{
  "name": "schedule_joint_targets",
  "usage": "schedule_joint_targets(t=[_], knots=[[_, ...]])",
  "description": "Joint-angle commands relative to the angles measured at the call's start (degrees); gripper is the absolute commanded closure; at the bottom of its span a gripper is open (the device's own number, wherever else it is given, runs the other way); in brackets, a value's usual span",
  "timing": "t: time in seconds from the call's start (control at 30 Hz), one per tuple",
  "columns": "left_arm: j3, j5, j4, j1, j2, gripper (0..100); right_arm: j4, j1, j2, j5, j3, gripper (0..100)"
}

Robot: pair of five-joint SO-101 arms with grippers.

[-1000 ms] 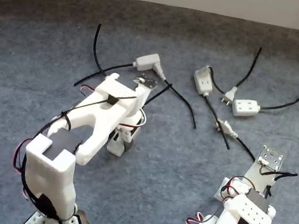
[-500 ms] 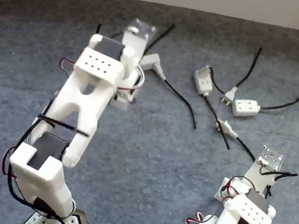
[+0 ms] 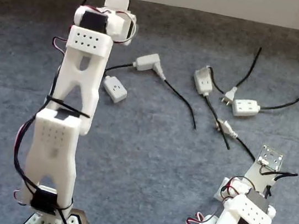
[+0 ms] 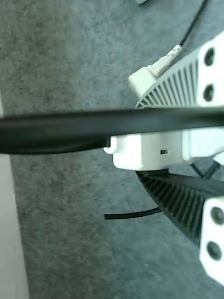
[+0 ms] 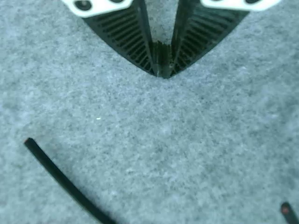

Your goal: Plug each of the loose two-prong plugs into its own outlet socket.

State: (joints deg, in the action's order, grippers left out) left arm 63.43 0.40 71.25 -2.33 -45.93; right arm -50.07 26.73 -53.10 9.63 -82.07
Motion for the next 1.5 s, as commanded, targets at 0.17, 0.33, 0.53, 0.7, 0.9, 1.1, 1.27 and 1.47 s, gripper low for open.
schedule_joint_targets(t=[0.17,0.33,0.53,0.7,0.9,1.1,1.27,1.47], knots=[[14.9,-9.1,-11.8,1.7,-22.0,91,0.7,0.1,-0.7,0.1,0.0,99.0],[15.9,-9.0,-14.9,3.7,-26.8,89,0.7,0.0,-0.7,0.1,0.0,99.0],[21.7,-8.9,-10.5,6.8,-25.3,73,0.7,0.0,-0.7,0.1,-0.1,99.0],[31.1,-8.9,-3.6,7.3,-23.2,73,0.7,0.0,-0.7,0.1,-0.1,99.0],[31.9,-8.9,0.1,7.1,-22.5,71,0.7,0.0,-0.7,0.1,-0.1,99.0],[31.9,-7.6,19.6,4.6,-18.2,71,0.7,0.0,-0.7,0.1,-0.1,99.0],[31.5,10.9,28.1,3.6,-15.7,71,0.7,-1.0,-0.7,0.1,-0.1,99.0],[24.8,31.0,28.9,2.8,-15.6,71,0.7,-1.2,-0.7,0.2,-0.1,99.0]])
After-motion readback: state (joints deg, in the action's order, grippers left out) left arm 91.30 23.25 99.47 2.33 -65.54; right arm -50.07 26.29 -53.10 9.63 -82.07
